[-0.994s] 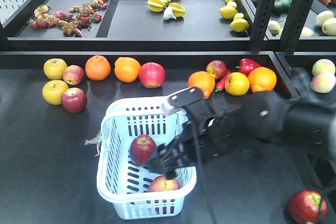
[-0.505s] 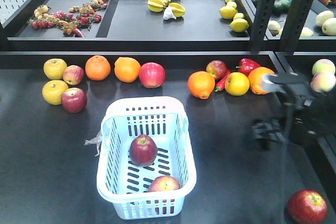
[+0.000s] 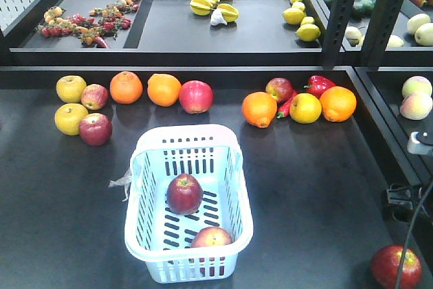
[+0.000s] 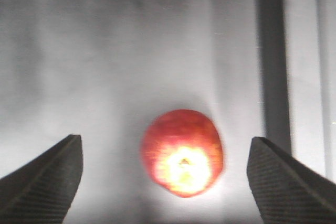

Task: Pick three apples into basket with both arms
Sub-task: 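Move the right gripper to the red apple nearest the robot and grasp it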

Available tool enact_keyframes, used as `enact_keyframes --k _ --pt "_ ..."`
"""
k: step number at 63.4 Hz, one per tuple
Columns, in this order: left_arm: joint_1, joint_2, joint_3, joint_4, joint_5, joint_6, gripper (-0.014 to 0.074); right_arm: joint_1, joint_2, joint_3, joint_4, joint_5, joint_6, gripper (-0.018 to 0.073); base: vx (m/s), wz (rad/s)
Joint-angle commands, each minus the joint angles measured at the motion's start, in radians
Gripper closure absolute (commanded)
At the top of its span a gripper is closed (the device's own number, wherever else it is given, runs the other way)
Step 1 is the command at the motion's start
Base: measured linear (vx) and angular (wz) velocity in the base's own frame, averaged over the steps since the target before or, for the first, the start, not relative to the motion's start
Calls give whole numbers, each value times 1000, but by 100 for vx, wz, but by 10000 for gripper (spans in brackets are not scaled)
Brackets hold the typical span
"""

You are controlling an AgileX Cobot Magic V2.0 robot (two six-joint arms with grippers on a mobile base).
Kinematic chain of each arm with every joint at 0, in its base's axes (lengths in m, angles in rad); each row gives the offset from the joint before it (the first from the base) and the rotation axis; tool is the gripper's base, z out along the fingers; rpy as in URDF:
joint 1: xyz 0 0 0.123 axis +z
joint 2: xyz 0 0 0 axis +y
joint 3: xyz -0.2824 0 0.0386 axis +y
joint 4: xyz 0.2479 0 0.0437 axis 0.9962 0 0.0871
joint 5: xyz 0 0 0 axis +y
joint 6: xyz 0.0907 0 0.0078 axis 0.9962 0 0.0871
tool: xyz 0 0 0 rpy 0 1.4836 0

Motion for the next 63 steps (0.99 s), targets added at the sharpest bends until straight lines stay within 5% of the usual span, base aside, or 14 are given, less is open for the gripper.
enact_keyframes --k 1,63 --pt "-1 8 -21 19 -58 -10 4 -7 4 -20 -19 -27 8 -43 0 0" --pt "-1 8 -21 19 -58 -10 4 -7 357 -20 -18 -116 7 -36 0 0"
